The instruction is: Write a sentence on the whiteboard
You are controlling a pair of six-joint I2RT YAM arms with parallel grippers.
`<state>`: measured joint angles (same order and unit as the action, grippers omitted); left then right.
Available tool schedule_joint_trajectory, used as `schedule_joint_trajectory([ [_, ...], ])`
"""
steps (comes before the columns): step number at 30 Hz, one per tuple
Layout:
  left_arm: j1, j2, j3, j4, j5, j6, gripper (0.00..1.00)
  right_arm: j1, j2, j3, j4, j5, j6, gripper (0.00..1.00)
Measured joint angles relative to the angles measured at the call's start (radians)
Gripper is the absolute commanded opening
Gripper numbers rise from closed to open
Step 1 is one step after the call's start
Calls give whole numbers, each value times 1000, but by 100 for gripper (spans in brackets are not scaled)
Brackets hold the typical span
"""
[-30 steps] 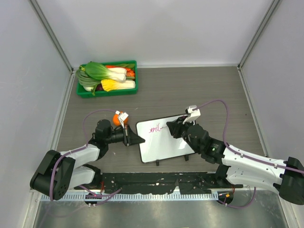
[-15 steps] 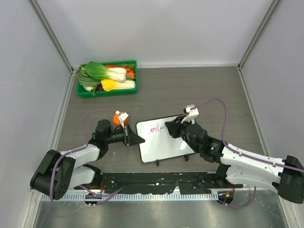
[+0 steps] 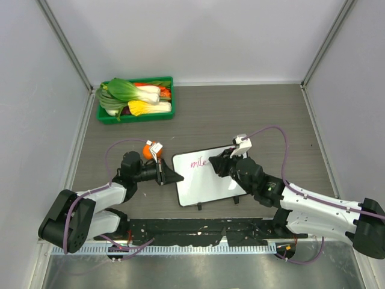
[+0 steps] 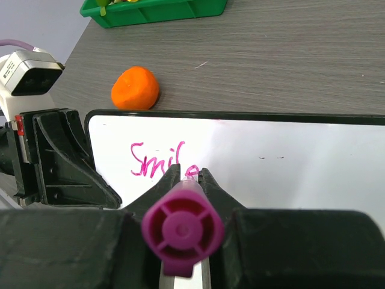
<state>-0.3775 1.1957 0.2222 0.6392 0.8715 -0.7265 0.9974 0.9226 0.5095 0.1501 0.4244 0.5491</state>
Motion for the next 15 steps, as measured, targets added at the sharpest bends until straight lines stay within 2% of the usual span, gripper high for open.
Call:
schedule_joint_trajectory([
  [15,0,0,0,1,0,0,0,0,-39,-21,-26,11,0,1],
])
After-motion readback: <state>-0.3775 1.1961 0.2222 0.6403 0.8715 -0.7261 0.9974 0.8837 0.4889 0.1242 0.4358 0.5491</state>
